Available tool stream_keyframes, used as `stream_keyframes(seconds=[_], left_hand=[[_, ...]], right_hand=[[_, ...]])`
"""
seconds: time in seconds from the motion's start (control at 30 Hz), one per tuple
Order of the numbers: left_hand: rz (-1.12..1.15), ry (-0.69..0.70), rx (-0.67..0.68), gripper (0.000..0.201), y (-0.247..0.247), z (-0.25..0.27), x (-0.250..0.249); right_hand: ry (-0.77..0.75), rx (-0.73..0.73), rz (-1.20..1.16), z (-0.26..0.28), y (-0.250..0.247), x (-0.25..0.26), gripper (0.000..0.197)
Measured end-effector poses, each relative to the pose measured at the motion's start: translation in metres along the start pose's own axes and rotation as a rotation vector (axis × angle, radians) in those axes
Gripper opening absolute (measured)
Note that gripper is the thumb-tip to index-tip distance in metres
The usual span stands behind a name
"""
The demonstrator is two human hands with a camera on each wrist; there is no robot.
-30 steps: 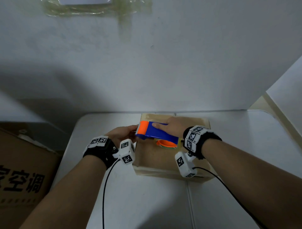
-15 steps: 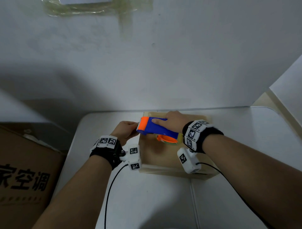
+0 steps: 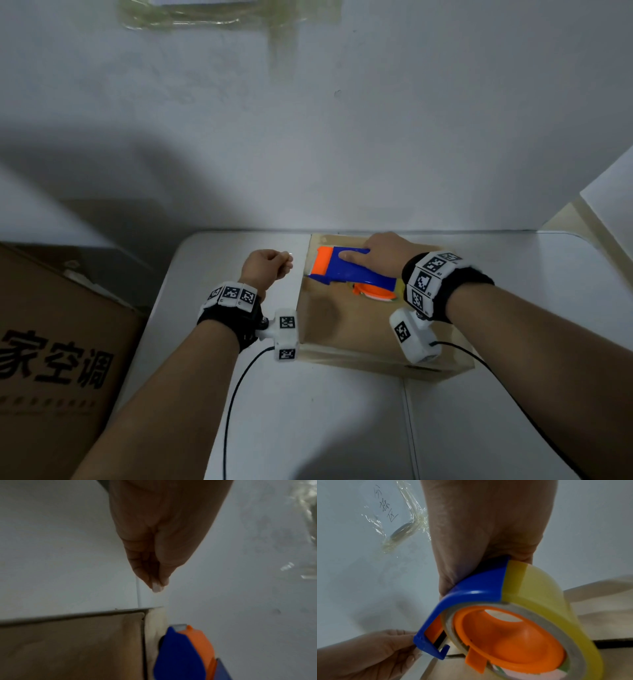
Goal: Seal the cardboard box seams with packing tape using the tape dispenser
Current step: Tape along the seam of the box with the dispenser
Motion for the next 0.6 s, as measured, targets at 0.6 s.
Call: stream_keyframes(seconds=[0.6], left_hand=[[-0.005, -0.053, 0.054, 0.021, -0.016, -0.011, 0.042]], right_hand=[[0.058, 0.057, 0.101, 0.009, 0.006, -0.002, 0.062]])
Point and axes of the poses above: each hand's wrist, its own z-axis away from the middle knuckle, its own y-axis out of the palm, x = y × z, the point moved 8 cm from there along -z, towards the middle knuckle, and after that the axes turned 7 degrees about -z, right-handed, at the moved point
